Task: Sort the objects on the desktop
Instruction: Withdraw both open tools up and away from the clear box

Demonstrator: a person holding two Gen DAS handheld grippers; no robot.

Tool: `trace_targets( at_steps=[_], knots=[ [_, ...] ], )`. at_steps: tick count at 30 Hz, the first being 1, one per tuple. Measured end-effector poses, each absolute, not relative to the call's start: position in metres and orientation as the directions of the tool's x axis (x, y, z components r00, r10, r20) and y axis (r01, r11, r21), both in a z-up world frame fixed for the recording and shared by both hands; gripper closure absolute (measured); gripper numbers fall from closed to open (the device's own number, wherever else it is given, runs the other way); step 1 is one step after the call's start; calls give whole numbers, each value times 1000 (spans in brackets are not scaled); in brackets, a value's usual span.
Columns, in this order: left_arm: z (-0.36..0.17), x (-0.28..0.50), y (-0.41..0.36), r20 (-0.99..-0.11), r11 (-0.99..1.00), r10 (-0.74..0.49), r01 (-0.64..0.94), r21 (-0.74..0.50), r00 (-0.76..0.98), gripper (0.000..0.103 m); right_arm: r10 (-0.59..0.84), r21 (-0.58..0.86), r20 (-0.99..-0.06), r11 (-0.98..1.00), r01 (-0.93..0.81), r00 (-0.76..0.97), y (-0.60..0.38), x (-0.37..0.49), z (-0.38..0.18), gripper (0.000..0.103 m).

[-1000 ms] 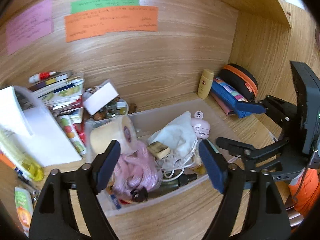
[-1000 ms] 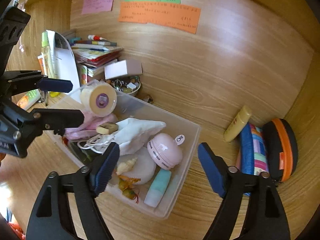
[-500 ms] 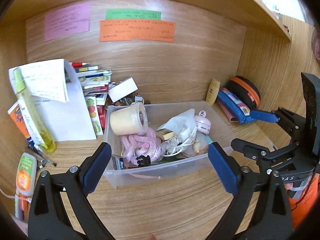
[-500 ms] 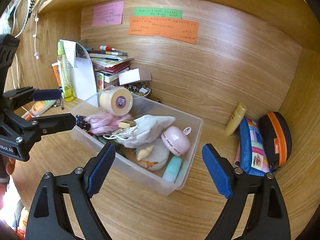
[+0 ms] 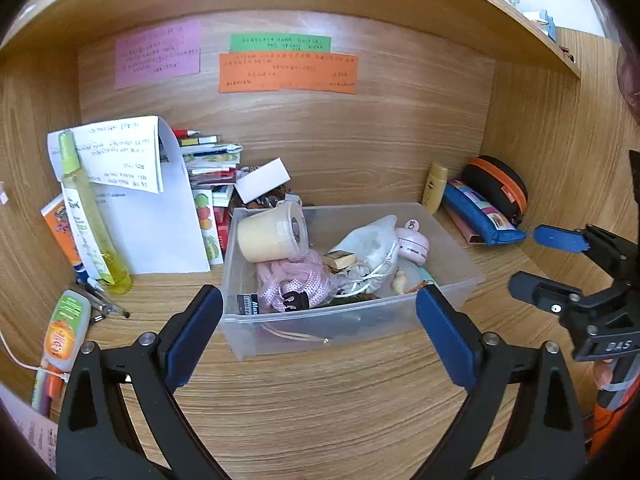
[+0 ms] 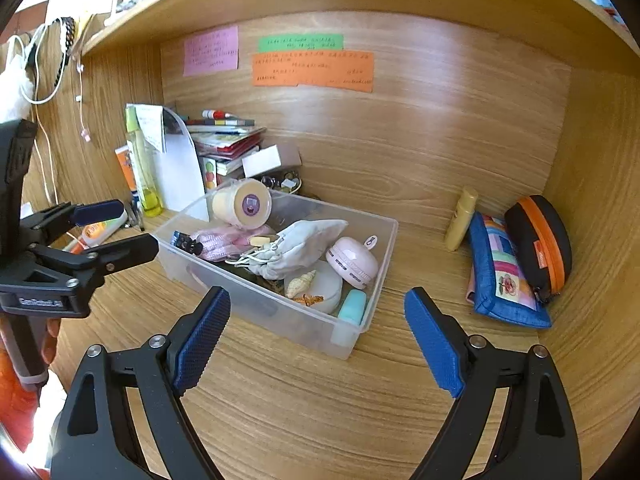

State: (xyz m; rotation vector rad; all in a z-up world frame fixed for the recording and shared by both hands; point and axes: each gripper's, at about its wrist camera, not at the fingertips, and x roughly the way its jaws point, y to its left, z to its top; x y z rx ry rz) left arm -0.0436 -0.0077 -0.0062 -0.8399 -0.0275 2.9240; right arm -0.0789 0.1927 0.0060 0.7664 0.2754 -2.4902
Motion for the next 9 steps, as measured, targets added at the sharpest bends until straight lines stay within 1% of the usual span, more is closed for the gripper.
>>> trace_targets(
  at_steps=[3, 7, 9],
  knots=[
    [-6, -39, -5, -504, -996, 84, -84, -22, -860, 4, -420, -31, -553, -852, 522, -719, 199, -74, 4, 9],
    [-3, -32, -2, -480, -996, 87, -92, -14, -873, 4, -423, -5, -558, -859, 512, -714, 206, -74, -1, 9],
    [-3, -31, -2, -488, -996, 78, -84, -10, -869, 2, -420, 2, -566, -861, 509, -710, 207, -74, -3, 9]
  ],
)
